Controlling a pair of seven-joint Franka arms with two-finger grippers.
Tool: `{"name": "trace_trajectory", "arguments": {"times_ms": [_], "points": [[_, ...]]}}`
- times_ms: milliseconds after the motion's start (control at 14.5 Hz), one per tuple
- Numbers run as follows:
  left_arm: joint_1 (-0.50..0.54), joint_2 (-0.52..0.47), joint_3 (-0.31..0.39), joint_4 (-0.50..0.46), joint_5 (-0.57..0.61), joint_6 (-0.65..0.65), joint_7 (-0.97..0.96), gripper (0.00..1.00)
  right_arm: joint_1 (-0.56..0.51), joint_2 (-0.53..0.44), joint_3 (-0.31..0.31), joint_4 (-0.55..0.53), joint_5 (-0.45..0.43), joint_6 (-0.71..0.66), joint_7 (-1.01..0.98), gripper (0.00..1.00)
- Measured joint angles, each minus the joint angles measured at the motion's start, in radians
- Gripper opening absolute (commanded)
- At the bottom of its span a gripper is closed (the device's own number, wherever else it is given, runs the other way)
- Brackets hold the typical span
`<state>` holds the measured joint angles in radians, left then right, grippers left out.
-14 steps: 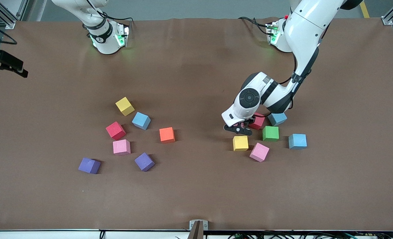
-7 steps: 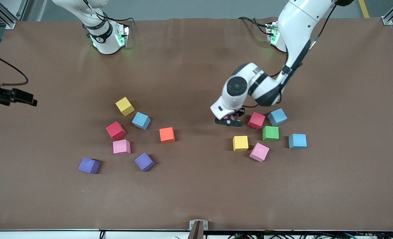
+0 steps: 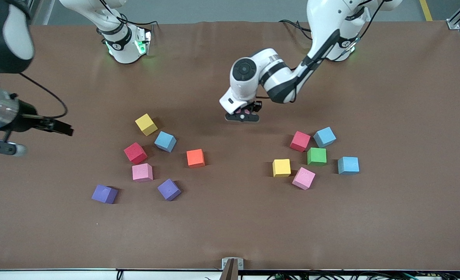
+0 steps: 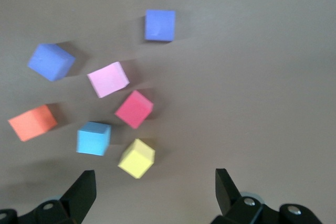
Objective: Arrange 11 blocks into digit 3
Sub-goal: 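Move the pink cube with the left gripper while the right gripper reaches out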
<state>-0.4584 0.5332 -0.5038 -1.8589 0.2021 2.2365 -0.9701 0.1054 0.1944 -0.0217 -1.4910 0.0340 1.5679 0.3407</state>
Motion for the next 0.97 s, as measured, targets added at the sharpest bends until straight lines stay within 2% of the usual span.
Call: {"name": "trace_trajectory", "arguments": {"times_ms": [345, 621, 967], "points": [[-0.113, 0.098, 0.005, 0.080, 0.038, 0.003, -0.150, 0.42, 0.113, 0.025, 0.001, -0.002, 0.000, 0.041, 0.232, 1.00], [-0.124, 0.170, 0.007, 0.097, 0.146, 0.054, -0.245, 0.42, 0.209, 0.053, 0.002, -0.053, 0.000, 0.160, 0.410, 1.00], [-0.127, 0.172, 0.004, 0.102, 0.169, 0.051, -0.247, 0.40, 0.283, 0.119, 0.002, -0.070, 0.000, 0.263, 0.552, 1.00]]}}
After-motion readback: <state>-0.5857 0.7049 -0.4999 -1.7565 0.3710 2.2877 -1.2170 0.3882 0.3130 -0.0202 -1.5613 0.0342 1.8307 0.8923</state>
